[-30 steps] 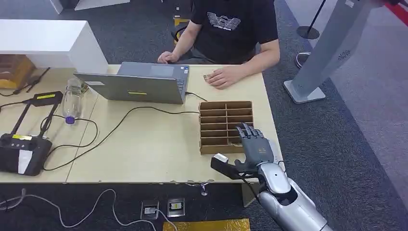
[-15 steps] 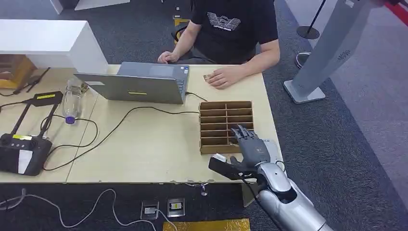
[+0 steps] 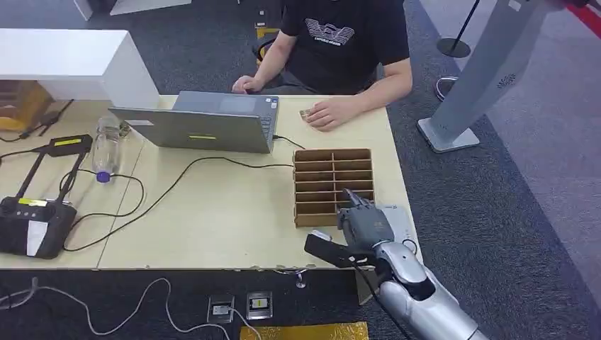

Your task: Pass the card to the sensor for recognition and then transmit it.

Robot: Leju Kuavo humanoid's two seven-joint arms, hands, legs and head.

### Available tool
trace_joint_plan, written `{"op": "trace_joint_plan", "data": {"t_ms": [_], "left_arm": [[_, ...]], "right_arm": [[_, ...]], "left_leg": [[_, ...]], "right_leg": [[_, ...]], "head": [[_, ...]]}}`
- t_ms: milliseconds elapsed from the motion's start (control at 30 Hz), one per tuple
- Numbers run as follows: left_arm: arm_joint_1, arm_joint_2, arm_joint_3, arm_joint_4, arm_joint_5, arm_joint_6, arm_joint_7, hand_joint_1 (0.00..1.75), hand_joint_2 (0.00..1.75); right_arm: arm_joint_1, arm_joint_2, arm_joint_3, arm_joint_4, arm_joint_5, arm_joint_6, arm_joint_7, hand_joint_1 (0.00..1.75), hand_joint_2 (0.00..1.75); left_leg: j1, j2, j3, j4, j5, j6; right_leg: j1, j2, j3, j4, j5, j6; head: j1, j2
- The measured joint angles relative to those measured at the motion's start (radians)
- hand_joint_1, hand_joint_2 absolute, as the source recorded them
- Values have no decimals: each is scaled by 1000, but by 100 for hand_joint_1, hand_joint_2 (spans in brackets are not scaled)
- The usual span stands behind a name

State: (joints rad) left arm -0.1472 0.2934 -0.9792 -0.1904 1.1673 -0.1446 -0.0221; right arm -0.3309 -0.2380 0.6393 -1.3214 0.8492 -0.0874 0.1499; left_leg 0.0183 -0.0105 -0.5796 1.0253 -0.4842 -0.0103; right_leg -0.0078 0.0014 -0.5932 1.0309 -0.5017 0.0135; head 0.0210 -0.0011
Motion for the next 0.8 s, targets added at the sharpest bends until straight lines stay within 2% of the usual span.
{"op": "trace_joint_plan", "data": {"t_ms": [367,400,433,800], "left_arm": [[0,0,0,0,3,6,0,0,0],[0,0,0,0,3,7,0,0,0],[0,0,0,0,3,8,0,0,0],[0,0,0,0,5,9,0,0,0]], "right_arm": [[0,0,3,0,10,0,6,175,175],[0,0,3,0,11,0,6,93,175],[0,-1,5,0,13,0,6,0,175],[0,-5,15,0,24,-74,0,0,175]], "left_leg": [[0,0,0,0,0,0],[0,0,0,0,0,0],[0,0,0,0,0,0],[0,0,0,0,0,0]], "right_leg": [[0,0,0,0,0,0],[0,0,0,0,0,0],[0,0,0,0,0,0],[0,0,0,0,0,0]], "head": [[0,0],[0,0],[0,0],[0,0]]}}
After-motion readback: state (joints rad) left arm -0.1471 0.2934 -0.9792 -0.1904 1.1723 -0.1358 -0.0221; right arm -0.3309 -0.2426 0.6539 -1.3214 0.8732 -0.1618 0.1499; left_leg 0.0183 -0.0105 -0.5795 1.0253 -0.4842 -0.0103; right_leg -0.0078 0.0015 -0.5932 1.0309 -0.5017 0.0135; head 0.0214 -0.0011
